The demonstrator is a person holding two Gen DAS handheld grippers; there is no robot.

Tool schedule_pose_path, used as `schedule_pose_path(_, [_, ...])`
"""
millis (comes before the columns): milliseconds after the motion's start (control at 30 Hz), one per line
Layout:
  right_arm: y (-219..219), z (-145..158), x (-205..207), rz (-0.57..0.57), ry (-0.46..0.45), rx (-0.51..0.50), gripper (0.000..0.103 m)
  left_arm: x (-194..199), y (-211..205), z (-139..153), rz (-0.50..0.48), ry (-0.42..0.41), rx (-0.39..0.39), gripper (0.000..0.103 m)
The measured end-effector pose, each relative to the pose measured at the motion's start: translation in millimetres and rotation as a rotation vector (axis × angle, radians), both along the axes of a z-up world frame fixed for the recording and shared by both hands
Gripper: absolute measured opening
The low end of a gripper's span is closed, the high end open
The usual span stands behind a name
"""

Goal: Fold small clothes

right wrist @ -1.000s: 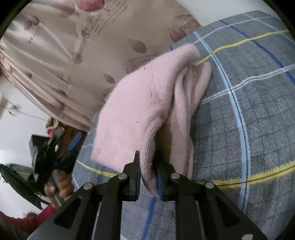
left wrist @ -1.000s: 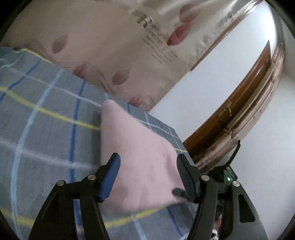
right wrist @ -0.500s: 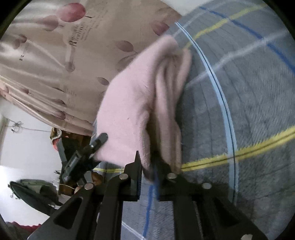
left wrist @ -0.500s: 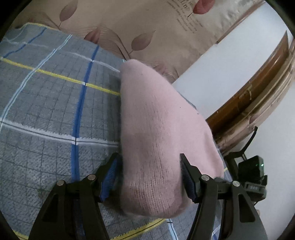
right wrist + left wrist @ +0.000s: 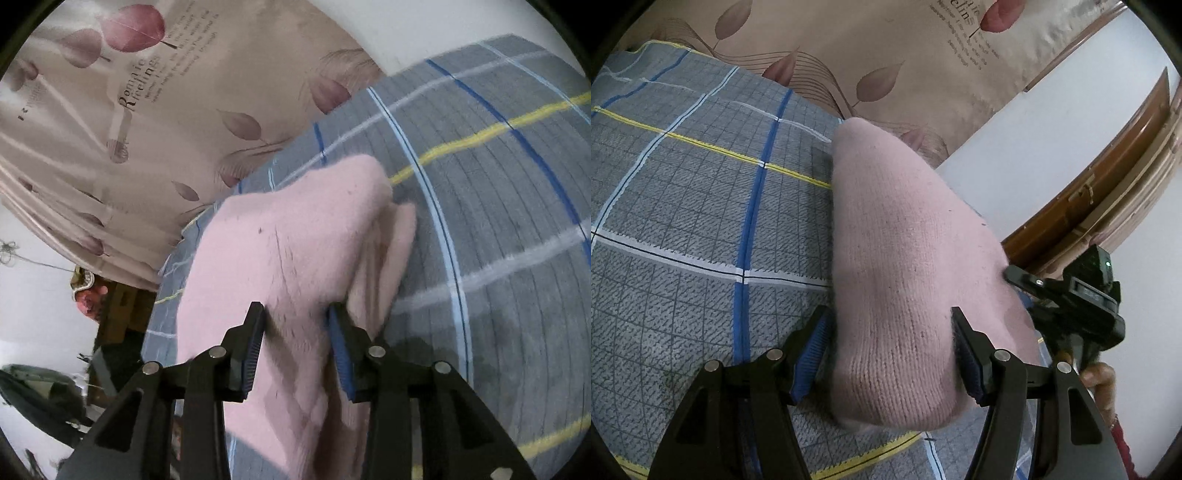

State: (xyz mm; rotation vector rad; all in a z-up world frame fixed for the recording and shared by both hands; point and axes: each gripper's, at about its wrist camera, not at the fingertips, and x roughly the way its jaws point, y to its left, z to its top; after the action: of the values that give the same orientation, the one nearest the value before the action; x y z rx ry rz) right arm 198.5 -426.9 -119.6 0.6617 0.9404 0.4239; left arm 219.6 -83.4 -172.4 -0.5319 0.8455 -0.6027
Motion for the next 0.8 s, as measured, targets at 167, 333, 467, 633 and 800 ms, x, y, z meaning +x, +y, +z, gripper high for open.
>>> schedule_pose_path(167, [-3,8,-8,-0.034,-0.085,-0.130,0.010,0,0,-1,-0.003,-0.002,0.001,0.065])
schedule_pose_path(333, [-15,-14,-9,-0.052,-0.041,-0.098,0.010,0,-2,0,-0.005,-0.002,0.013,0.067])
schedule_pose_path(467, [-22,-17,-8,-0.046,-0.041,-0.015,0.017,0,-5,1,-0.003,-0.002,0.022,0.067])
schedule_pose_path(633, [-16,4,0,-0.075,-0.059,-0.111,0.040,0,-7,1,-0.004,-0.003,0.032,0.067])
schedule_pose_path(800, [-9,7,30,-0.103,-0.028,-0.176,0.031,1,-7,1,-0.002,-0.004,0.042,0.067])
